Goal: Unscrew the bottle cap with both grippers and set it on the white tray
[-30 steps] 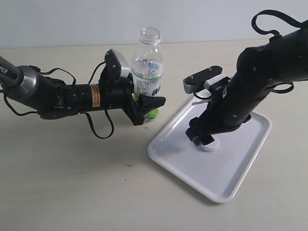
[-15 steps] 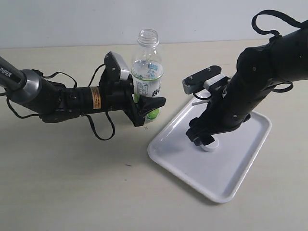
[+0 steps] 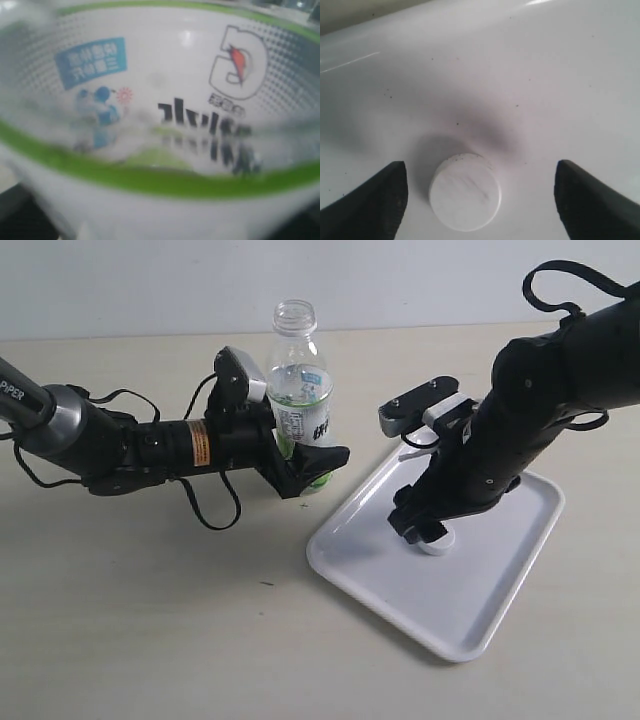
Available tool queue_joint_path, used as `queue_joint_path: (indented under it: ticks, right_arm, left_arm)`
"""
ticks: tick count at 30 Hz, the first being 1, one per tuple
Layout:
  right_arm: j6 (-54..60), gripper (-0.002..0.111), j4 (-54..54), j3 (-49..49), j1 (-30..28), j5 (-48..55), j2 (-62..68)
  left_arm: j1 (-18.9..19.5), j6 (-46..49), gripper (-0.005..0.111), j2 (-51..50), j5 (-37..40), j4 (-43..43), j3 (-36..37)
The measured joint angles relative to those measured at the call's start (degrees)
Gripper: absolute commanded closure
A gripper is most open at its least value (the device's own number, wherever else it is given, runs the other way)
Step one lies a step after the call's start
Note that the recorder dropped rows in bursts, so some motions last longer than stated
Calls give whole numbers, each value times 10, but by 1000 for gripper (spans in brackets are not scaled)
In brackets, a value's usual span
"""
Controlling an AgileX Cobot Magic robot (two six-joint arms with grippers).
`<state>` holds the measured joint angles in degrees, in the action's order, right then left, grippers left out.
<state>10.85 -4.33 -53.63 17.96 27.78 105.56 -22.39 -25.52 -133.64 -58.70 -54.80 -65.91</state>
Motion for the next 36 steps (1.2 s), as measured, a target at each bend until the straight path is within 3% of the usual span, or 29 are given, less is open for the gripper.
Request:
queue_joint_path:
  ticks: [4,8,12,16,23,25,27,29,32,36]
  right_arm:
    - [1,33,1,0,0,1,-14]
    - [1,33,1,0,0,10,-75]
    - [2,33,1,0,0,11,-126]
    - [2,33,0,0,0,15,-162]
    - [2,33,-2,0,0,25,-188]
    - [2,33,-6,0,0,27,-191]
    - [2,34,-16,0,0,32,-192]
    - [2,41,-21,0,0,42,-194]
    - [2,60,-23,0,0,49,-194]
    - [2,99,-36,0,0,50,-199]
  left_arm:
    - [5,-19,22,0,0,-14,0]
    - [34,-101,22,19,0,-81,2]
    - [52,-115,22,39,-3,-125,30]
    - [54,-116,35,65,8,-160,60]
    - [85,-122,29,86,17,-204,91]
    - [99,-125,33,90,19,-208,102]
    - [113,-133,46,95,21,-210,110]
    - [126,-147,65,105,22,-210,116]
    - [145,-182,104,127,22,-220,123]
    - [157,-238,107,154,22,-268,131]
